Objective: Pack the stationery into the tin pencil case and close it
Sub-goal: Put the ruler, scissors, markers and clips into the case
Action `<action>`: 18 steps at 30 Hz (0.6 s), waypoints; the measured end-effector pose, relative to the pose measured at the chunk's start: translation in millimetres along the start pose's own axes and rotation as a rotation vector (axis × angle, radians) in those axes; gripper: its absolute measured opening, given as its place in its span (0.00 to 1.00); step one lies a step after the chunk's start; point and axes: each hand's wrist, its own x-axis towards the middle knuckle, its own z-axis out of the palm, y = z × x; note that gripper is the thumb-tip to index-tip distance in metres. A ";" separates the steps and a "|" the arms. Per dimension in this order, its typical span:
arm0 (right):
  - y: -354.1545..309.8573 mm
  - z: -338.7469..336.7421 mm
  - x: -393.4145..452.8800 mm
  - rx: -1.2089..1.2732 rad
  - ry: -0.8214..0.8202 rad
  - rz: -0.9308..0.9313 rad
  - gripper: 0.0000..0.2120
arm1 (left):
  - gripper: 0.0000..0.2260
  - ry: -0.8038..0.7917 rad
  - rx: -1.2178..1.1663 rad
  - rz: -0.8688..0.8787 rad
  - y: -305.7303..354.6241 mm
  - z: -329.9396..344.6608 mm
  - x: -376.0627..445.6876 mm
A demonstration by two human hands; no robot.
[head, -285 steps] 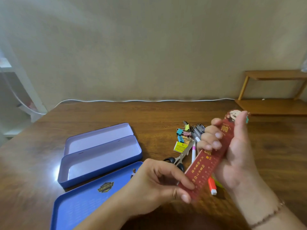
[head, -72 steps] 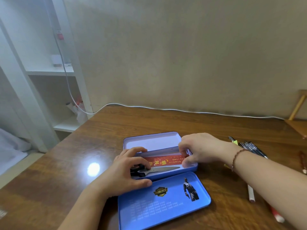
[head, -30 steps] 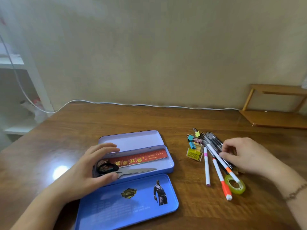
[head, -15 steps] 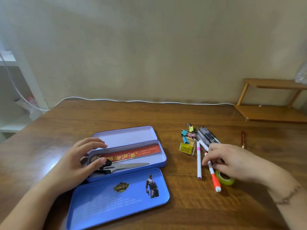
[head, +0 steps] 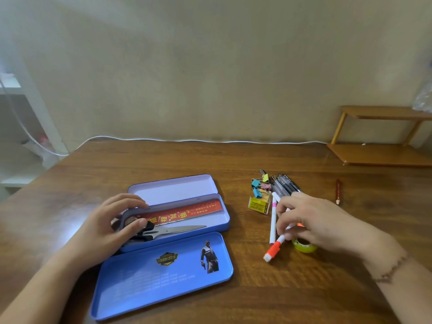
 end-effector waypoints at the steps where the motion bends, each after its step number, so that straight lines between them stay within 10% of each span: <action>1: -1.9 -0.3 0.0 0.032 0.029 -0.027 0.02 | 0.14 0.003 -0.002 0.005 1.4 0.3 0.1; 11: -92.1 0.2 69.1 0.289 0.329 -0.124 0.04 | 0.12 0.068 0.032 0.042 11.3 1.2 0.3; 18: -158.9 10.3 134.7 0.462 0.479 -0.177 0.04 | 0.07 0.322 -0.518 -0.009 23.0 0.7 5.2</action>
